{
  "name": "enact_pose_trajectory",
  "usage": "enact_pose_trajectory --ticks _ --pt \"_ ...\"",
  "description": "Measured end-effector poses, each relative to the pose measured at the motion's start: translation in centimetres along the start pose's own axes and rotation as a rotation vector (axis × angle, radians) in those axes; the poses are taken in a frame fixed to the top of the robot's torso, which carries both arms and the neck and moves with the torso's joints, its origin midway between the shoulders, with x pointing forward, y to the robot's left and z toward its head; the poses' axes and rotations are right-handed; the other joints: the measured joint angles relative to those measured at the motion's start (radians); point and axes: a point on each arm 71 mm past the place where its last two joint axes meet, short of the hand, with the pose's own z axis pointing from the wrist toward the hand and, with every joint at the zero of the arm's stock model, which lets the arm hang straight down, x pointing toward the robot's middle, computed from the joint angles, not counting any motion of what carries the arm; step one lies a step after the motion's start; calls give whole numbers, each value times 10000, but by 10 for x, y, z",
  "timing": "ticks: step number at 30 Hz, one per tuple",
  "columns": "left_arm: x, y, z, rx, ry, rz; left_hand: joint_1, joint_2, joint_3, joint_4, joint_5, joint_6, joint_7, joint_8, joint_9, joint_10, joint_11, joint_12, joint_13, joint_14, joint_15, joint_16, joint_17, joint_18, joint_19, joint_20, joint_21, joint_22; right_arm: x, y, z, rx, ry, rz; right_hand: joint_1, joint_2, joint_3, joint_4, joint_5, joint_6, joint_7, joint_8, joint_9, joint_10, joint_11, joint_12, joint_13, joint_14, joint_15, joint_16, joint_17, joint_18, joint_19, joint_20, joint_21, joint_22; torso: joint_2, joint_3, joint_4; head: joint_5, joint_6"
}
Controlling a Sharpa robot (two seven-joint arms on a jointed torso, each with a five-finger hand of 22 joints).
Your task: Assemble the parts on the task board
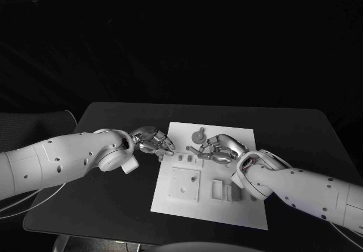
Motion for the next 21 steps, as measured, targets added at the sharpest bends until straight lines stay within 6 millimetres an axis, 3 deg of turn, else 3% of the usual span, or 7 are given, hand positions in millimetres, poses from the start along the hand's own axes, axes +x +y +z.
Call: enact_pose_trajectory --ticks 11,14,21 --pt "6 -6 2 551 -465 597 239 -57 287 14 0 74 -13 0 -38 -32 33 -1 -26 -37 37 -25 25 0 32 39 -59 0 0 5 -2 164 -94 1273 -43 43 -27 -27 0 0 0 -26 -2 0 0 -37 1 -14 12 0 1 1 0 0 0 0 -1 -3 1 10 41" --pt "7 -8 3 637 -549 663 -231 -167 54 27 -99 -75 134 -130 -130 -69 5 -43 -51 -37 38 -39 28 -3 31 41 -104 35 0 7 -2 129 -86 1433 -43 42 1 -55 0 -1 0 -27 -1 0 0 -37 1 -16 13 0 0 0 -1 0 0 0 -3 -3 1 18 56" --pt "8 -11 6 767 -696 566 -881 -401 -378 39 -99 -692 260 -388 -287 -281 145 -59 -68 -39 39 -74 56 -12 14 58 -156 73 2 9 -1 73 -65 1638 -43 42 1 -55 33 -35 35 -39 3 0 0 -37 2 -42 13 0 1 0 -1 1 -14 0 -3 -1 0 33 69"
